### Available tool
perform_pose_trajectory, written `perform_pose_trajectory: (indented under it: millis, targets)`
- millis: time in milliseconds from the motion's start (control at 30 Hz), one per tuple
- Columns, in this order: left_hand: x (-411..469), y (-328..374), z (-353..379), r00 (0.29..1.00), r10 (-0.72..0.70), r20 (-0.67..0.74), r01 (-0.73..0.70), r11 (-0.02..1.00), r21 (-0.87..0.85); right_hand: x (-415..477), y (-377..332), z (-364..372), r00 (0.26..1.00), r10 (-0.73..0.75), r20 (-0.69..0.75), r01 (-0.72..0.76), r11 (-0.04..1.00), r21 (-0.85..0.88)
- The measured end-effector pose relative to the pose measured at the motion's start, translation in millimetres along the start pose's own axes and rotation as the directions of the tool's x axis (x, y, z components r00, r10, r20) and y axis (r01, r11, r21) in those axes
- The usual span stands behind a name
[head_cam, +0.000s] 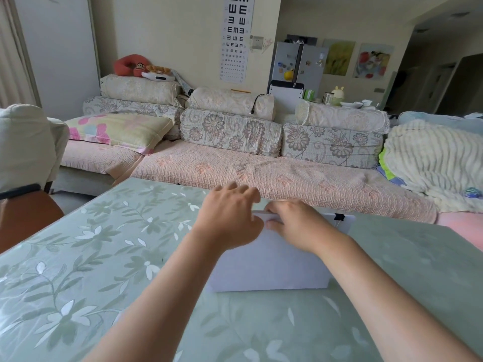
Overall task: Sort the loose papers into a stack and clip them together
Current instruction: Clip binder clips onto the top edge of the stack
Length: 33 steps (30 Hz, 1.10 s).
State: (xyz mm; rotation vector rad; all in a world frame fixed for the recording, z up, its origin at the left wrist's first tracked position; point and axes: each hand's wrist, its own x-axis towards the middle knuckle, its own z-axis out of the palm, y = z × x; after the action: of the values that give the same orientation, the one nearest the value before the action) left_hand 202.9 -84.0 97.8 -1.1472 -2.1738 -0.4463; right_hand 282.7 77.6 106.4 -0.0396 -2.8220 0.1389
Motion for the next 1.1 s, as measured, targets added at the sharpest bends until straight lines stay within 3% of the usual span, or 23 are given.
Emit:
perform_pose_trajectory:
  millis: [133, 233, 333, 400, 500, 567, 633, 733, 800, 867, 933, 1000, 1100]
  targets:
    - [11, 36, 21, 0.975, 0.031, 0.218, -0.050, 0.995, 0.086, -13, 12, -6, 0.991, 0.047, -0.124, -0.059, 0.994, -0.093]
    - [23, 47, 27, 0.966, 0.036, 0.258, -0.068, 0.991, 0.116, -26, 37, -13, 0.986, 0.103, -0.129, -0.121, 0.983, -0.140]
    - [32, 65, 32, 0.957, 0.090, 0.276, -0.123, 0.987, 0.105, -39, 55, -12, 0.993, 0.042, -0.114, -0.055, 0.992, -0.114]
    - [32, 71, 35, 0.954, 0.088, 0.287, -0.119, 0.989, 0.092, -49, 65, -9, 0.974, -0.001, -0.227, -0.030, 0.990, -0.135]
    - [32, 66, 33, 0.960, 0.029, 0.277, -0.055, 0.995, 0.086, -67, 87, -2, 0.895, 0.126, -0.427, -0.187, 0.977, -0.105]
    - [34, 60, 24, 0.965, -0.031, 0.259, 0.017, 0.998, 0.055, -78, 96, 6, 0.831, 0.300, -0.468, -0.329, 0.944, 0.020]
    - [36, 58, 15, 0.972, -0.086, 0.220, 0.087, 0.996, 0.004, -85, 100, 16, 0.768, 0.510, -0.388, -0.438, 0.859, 0.263]
    - [37, 56, 2, 0.967, -0.209, 0.144, 0.231, 0.961, -0.155, -89, 101, 25, 0.691, 0.717, -0.091, -0.471, 0.542, 0.696]
    - [36, 55, 1, 0.939, -0.318, 0.133, 0.343, 0.823, -0.453, -91, 97, 29, 0.708, 0.696, 0.120, -0.417, 0.274, 0.867]
    - [31, 56, 2, 0.880, -0.423, 0.215, 0.426, 0.504, -0.752, -90, 94, 30, 0.773, 0.606, 0.188, -0.306, 0.096, 0.947]
    - [24, 57, 11, 0.801, -0.494, 0.340, 0.486, 0.203, -0.850, -88, 91, 25, 0.806, 0.571, 0.159, -0.152, -0.060, 0.987]
    - [15, 58, 23, 0.719, -0.535, 0.445, 0.569, 0.084, -0.818, -86, 91, 23, 0.793, 0.596, 0.123, -0.106, -0.064, 0.992]
    - [3, 57, 43, 0.636, -0.518, 0.572, 0.674, 0.013, -0.738, -92, 91, 34, 0.765, 0.634, 0.114, -0.277, 0.164, 0.947]
